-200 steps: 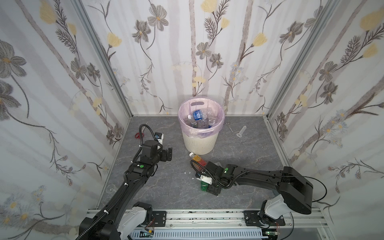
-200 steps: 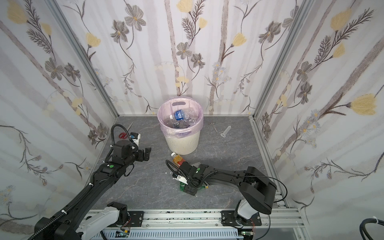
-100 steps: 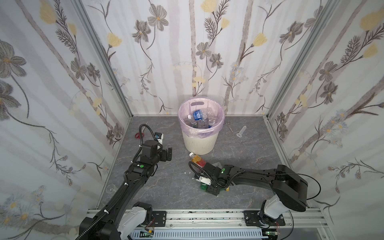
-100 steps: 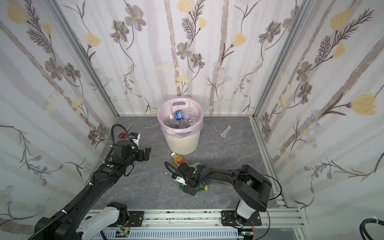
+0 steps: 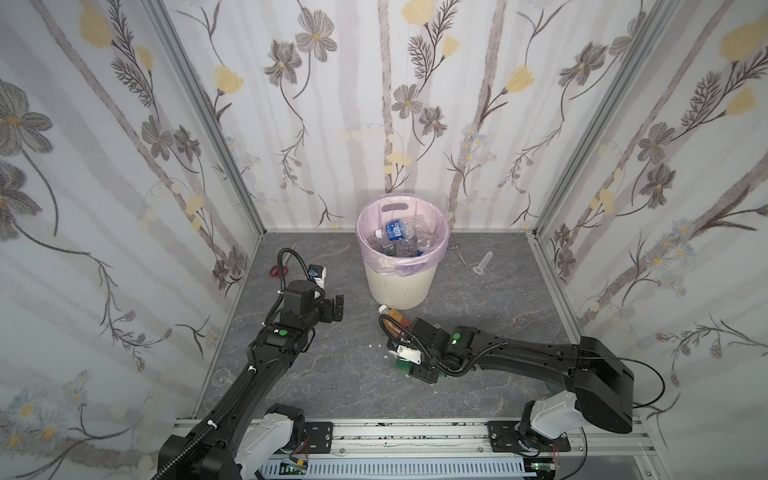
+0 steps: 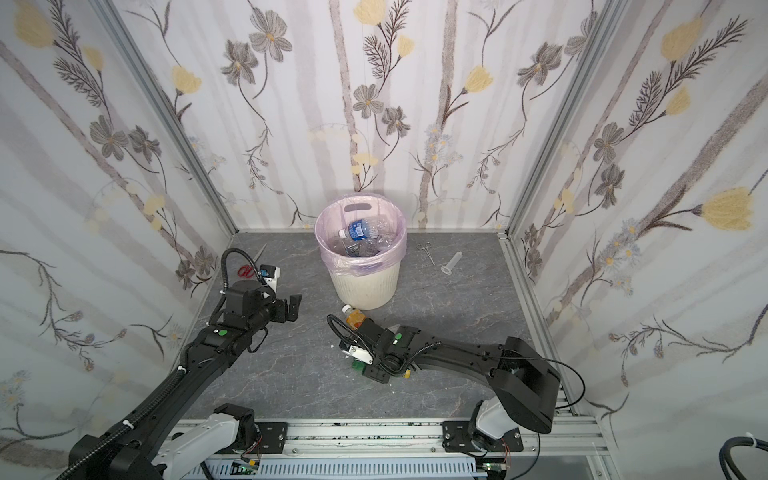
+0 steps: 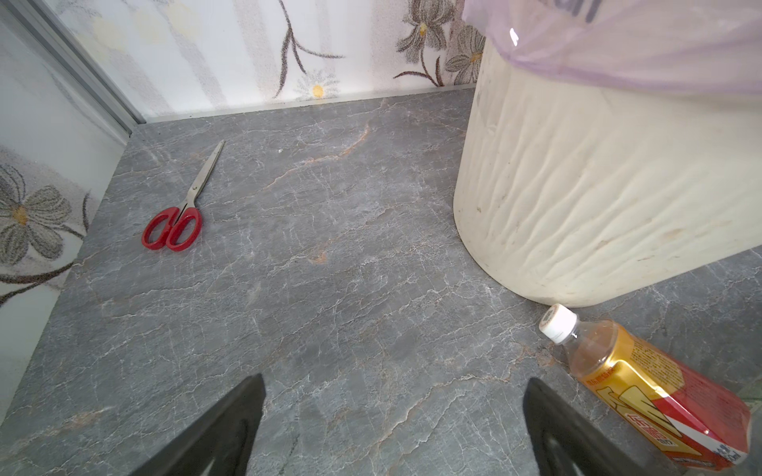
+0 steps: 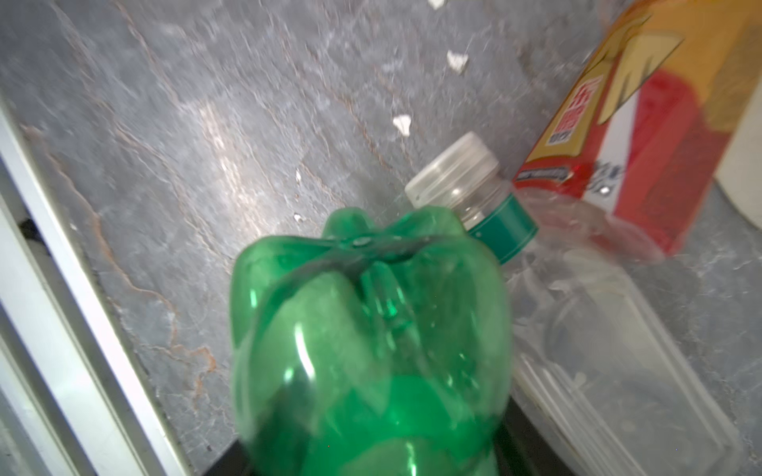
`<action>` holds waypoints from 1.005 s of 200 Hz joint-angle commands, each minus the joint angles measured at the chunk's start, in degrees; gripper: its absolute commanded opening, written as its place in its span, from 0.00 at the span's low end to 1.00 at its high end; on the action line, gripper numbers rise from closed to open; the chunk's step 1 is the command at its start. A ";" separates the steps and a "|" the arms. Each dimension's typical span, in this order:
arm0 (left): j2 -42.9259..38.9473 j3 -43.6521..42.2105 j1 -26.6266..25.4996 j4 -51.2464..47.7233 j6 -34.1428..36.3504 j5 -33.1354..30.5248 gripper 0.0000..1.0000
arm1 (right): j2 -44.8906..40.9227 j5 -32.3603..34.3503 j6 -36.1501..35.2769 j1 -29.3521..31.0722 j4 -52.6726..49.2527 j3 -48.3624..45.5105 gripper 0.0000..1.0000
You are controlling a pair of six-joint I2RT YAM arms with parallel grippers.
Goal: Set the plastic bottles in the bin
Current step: 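Lift the green bottle with the right gripper and carry it over the bin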
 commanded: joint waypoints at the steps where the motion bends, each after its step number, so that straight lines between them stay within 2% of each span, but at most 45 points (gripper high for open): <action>1: -0.11 -0.01 0.09 1.41 -0.05 -1.06 1.00 | -3.66 -2.09 -0.05 0.07 0.44 2.40 0.55; 49: -0.17 0.11 0.18 1.50 -0.05 -1.24 1.00 | -11.16 -8.67 1.77 -2.95 3.34 9.96 0.54; 92: -0.54 0.00 0.35 1.50 0.06 -1.36 1.00 | -18.80 -17.30 5.06 -11.36 16.55 12.02 0.53; 148: -1.05 -0.03 0.61 1.50 0.39 -1.98 1.00 | -15.83 -19.48 8.79 -21.44 30.59 18.70 0.51; 201: -1.53 -0.07 0.88 1.50 0.24 -1.95 1.00 | -7.68 -17.72 12.86 -24.90 39.23 26.19 0.50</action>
